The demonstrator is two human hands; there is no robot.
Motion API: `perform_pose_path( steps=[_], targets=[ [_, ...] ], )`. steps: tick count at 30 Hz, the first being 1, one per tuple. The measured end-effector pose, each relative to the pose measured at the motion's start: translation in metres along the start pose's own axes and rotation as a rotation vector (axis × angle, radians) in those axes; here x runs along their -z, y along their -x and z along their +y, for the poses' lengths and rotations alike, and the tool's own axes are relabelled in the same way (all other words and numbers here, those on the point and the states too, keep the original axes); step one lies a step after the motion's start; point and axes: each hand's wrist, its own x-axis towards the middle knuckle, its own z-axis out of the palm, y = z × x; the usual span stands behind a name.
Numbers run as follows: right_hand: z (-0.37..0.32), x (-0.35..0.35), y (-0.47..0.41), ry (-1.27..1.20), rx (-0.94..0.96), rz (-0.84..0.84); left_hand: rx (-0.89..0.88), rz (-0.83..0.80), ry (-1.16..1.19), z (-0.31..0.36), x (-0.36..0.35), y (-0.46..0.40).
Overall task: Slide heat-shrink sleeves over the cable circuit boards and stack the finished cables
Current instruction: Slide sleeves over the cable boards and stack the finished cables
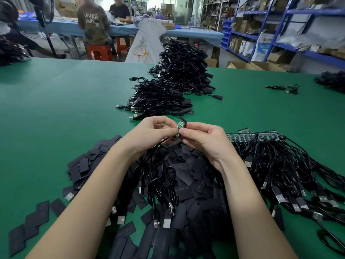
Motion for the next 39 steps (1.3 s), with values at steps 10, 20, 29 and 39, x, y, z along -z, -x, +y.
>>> perform_pose_path(
  steps=[10, 20, 29, 39],
  targets=[
    [0.0018, 0.0047, -0.0028, -0.093, 0.024, 0.036, 0.006, -0.024, 0.036, 0.0002, 0.0006, -0.0006],
    [-0.0025, 0.0071, -0.0031, -0.319, 0.13, 0.112, 0.008, -0.136, 0.154, -0.0023, 0.0044, -0.0019],
    [-0.0033, 0.008, -0.0016, -0.434, 0.056, 0.018, -0.017, -0.155, 0.234, -0.0024, 0.0044, -0.0013],
    [-0.0009, 0.007, -0.0008, -0.343, 0.042, -0.052, -0.036, -0.138, 0.227, -0.0001, 0.0038, 0.001]
  ],
)
